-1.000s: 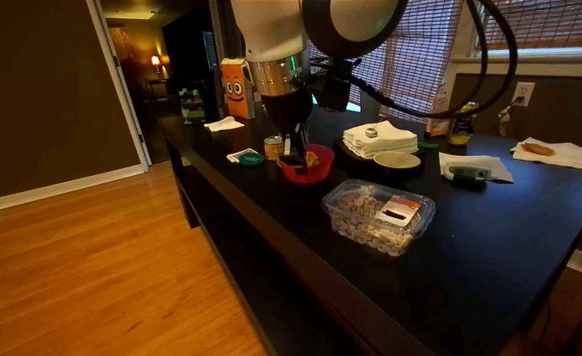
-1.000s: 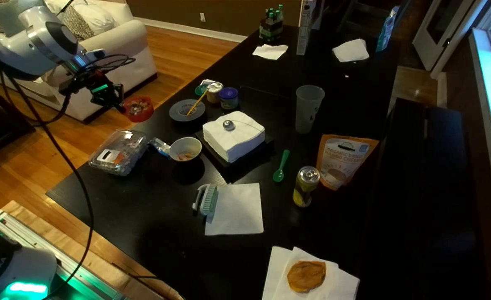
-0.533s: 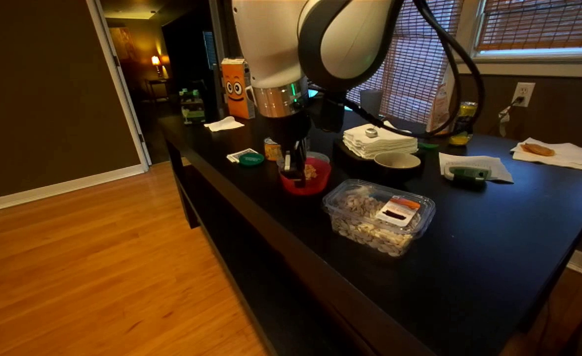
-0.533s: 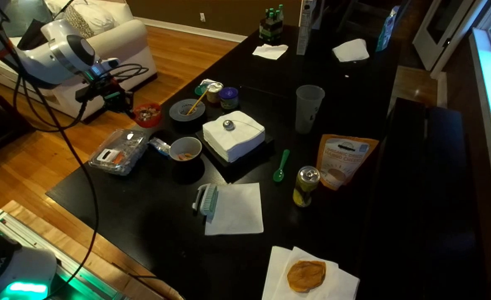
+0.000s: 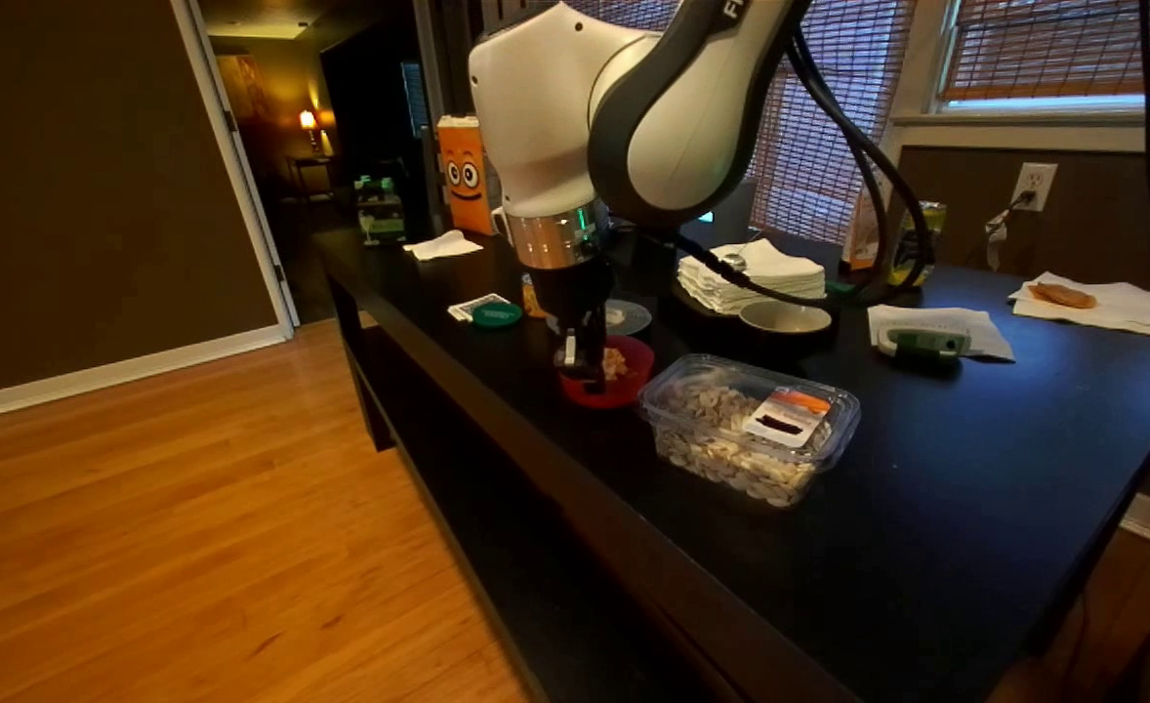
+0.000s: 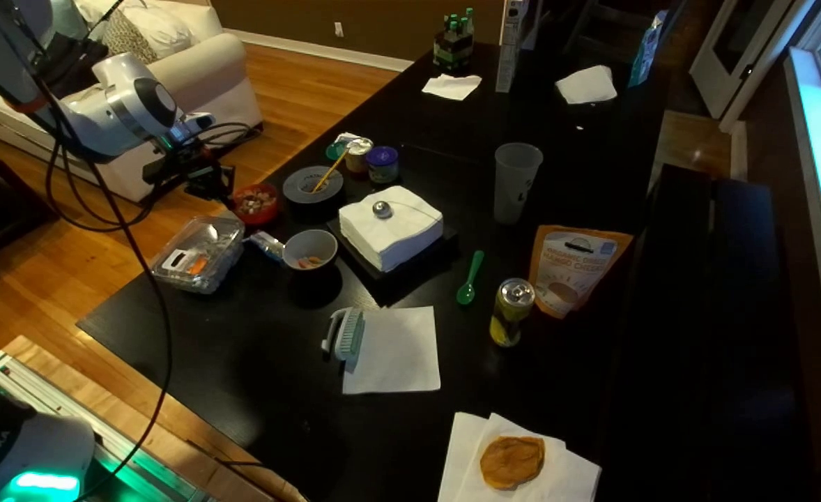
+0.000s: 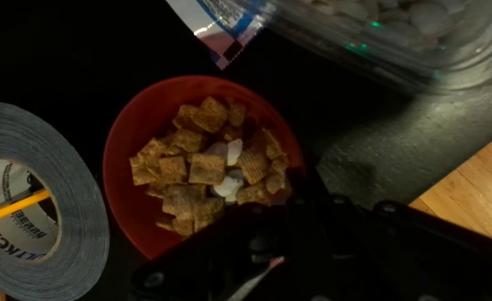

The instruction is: Move the pink bowl to the left

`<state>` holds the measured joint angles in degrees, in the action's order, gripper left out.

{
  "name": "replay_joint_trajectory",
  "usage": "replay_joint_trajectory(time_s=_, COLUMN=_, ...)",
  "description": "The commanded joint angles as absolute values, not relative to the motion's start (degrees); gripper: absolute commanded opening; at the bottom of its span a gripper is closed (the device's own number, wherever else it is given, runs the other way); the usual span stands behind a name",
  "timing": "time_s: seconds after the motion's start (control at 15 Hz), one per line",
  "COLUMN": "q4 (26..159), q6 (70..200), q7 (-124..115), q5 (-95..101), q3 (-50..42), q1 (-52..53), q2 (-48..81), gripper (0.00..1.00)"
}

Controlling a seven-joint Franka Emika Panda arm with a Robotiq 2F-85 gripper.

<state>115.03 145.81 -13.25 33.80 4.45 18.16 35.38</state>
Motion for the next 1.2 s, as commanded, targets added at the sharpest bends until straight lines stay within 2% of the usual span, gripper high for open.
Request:
replay_joint_trajectory(time_s=0.0, q4=113.61, q6=147.27, q7=-11.63, q5=31.88, q3=3.22, q1=18.84, q2=36.98, gripper=0.01)
replay_joint_trajectory(time_s=0.47, q4=114.0, q6=147.63, q7=-10.82, q5=30.86, q3=2.88, q1=18.53, q2=36.86, gripper=0.01)
replay_joint_trajectory(time_s=0.53, q4=114.07, q6=147.68, q7=-10.71, q5=30.54, q3=2.9, q1=18.51, q2=36.8, gripper=0.23)
replay_joint_trajectory(time_s=1.13, q4=115.89, q6=145.9, q7=-11.89, q5=27.92, q3=3.27, q1=20.01, q2=31.76, gripper=0.83)
